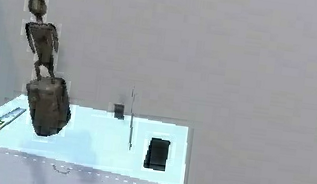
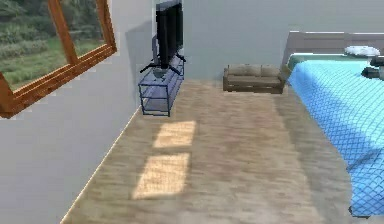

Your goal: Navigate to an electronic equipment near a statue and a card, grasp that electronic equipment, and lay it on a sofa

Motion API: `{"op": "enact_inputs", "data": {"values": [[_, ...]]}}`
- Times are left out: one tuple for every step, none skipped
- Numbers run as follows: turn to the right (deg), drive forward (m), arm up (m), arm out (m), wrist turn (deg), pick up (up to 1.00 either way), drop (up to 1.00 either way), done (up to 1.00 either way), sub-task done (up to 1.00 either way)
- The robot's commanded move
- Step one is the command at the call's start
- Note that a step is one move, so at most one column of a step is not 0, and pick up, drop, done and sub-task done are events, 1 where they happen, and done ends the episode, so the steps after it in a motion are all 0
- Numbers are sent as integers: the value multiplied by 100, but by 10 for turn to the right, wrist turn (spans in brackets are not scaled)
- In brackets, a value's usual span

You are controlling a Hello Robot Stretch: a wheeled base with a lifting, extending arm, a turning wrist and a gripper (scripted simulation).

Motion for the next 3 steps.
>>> {"op": "enact_inputs", "data": {"values": [[-450,0,0,0,0,0,0,0,0],[-360,0,0,0,0,0,0,0,0],[0,0,50,0,0,0,0,0,0]]}}
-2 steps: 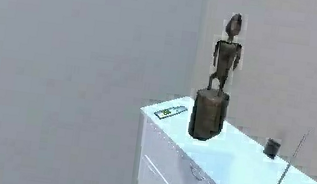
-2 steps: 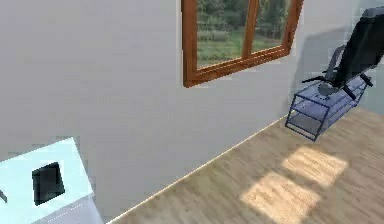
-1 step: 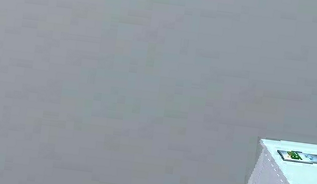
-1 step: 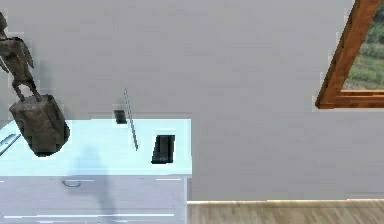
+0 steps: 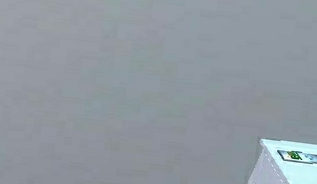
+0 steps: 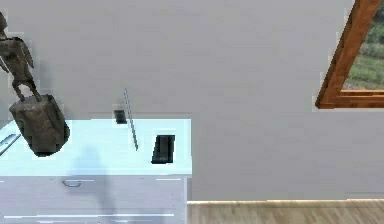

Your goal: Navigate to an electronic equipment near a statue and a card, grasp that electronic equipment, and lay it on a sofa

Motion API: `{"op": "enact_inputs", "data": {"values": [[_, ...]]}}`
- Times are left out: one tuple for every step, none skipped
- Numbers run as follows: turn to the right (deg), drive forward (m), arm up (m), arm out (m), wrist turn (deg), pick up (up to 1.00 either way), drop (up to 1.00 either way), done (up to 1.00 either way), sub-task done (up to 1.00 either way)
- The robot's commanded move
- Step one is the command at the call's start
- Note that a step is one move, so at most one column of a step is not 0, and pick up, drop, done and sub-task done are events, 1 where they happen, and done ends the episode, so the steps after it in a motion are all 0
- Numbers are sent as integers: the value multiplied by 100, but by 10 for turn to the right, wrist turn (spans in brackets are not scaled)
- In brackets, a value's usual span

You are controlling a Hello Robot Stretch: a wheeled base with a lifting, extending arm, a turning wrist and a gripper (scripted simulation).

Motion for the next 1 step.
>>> {"op": "enact_inputs", "data": {"values": [[0,0,38,0,0,0,0,0,0]]}}
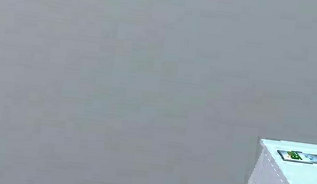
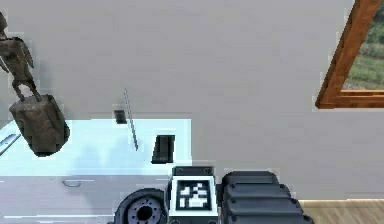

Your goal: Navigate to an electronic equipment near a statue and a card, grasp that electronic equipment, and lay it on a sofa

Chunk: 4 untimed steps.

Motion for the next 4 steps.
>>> {"op": "enact_inputs", "data": {"values": [[0,0,0,30,0,0,0,0,0],[0,0,0,0,450,0,0,0,0],[0,0,0,0,450,0,0,0,0],[0,0,0,0,450,0,0,0,0]]}}
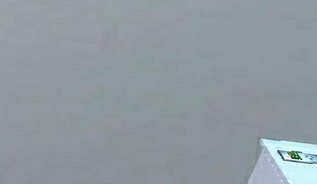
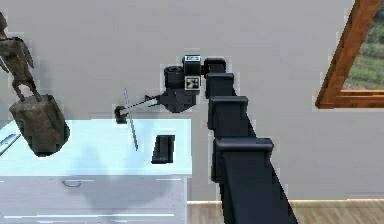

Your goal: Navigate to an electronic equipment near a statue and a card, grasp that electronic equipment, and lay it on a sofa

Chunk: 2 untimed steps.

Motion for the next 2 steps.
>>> {"op": "enact_inputs", "data": {"values": [[0,0,0,0,300,0,0,0,0],[0,0,-28,0,0,0,0,0,0]]}}
